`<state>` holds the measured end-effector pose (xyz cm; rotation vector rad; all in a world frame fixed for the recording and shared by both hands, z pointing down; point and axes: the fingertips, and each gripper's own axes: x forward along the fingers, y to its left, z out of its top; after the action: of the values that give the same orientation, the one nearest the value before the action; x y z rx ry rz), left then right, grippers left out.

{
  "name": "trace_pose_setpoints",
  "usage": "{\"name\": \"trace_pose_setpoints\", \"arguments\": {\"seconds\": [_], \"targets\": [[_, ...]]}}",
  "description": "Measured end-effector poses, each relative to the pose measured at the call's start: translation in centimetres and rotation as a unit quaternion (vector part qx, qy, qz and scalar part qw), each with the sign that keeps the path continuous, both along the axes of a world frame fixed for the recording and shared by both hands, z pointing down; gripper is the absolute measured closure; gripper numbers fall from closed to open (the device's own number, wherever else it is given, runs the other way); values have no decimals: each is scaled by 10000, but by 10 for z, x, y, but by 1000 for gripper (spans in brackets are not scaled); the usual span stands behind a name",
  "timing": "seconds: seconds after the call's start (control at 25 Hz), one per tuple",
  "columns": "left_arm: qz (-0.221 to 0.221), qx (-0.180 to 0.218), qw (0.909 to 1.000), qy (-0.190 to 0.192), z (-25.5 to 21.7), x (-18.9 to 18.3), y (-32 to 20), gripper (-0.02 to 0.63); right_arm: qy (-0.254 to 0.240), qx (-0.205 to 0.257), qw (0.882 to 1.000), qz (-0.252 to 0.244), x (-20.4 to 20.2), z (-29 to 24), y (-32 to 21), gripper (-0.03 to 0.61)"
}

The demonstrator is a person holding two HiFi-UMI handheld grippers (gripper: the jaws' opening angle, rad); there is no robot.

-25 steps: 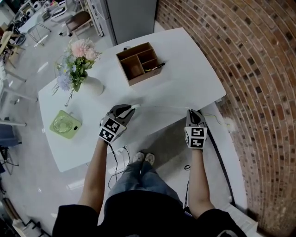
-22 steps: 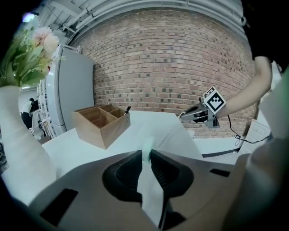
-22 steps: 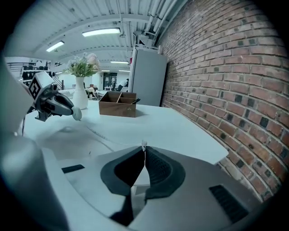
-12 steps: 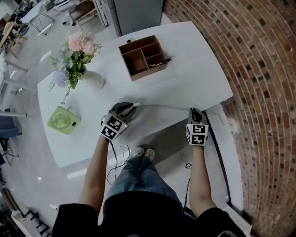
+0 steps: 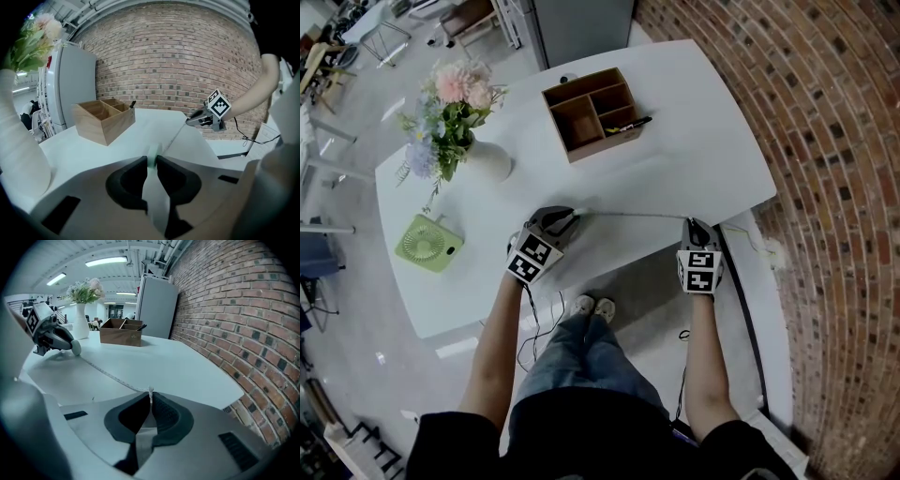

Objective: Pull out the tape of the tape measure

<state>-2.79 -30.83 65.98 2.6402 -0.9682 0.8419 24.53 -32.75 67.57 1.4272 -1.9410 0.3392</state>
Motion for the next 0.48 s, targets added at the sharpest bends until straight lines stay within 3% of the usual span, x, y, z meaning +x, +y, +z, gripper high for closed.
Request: {"name": "trace_pose_setpoints", "arguments": {"seconds": [0.48], "targets": [[-22,-111,9999,83,1,5,-2,518,-164,-26,9998,111,0,-1,1,513]]}}
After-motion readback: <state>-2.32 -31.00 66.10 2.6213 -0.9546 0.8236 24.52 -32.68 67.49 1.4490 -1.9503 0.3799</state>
